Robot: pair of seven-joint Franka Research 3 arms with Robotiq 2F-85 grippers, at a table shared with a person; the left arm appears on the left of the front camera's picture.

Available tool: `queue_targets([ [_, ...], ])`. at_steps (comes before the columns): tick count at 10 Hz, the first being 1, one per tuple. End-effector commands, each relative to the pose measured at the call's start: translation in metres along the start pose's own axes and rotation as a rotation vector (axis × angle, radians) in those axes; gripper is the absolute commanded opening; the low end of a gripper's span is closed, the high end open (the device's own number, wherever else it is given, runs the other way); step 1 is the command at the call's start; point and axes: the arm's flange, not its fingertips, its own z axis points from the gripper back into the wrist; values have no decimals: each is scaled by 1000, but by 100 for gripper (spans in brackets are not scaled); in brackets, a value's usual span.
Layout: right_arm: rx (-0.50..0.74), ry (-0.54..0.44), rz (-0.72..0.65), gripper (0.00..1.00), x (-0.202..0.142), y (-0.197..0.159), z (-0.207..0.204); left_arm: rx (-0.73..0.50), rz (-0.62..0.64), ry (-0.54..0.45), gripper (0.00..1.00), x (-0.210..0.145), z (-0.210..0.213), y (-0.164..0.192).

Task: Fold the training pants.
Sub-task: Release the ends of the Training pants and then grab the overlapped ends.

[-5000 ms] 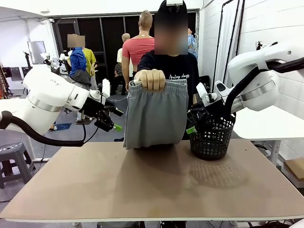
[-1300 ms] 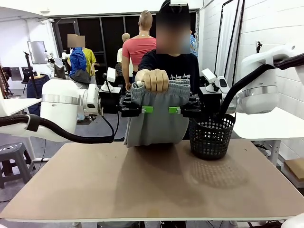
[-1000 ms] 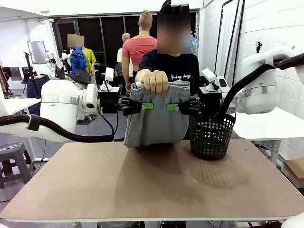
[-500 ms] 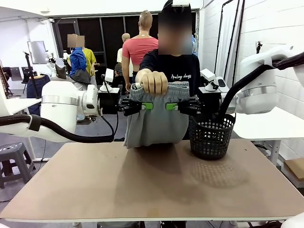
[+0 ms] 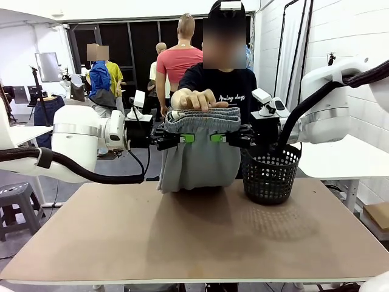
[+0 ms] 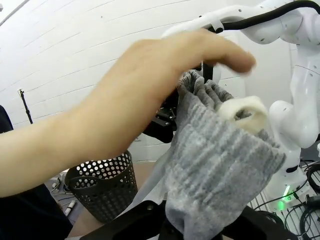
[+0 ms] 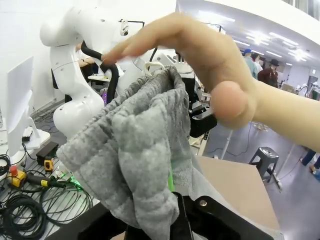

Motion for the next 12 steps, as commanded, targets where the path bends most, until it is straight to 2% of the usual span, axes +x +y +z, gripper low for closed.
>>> queue_targets([
  [1, -13, -38, 11, 0, 1, 6, 1, 16, -10, -8, 0, 6, -2, -1],
  [12, -13, -38, 11, 0, 1, 6, 1, 16, -10, -8, 0, 6, -2, -1],
])
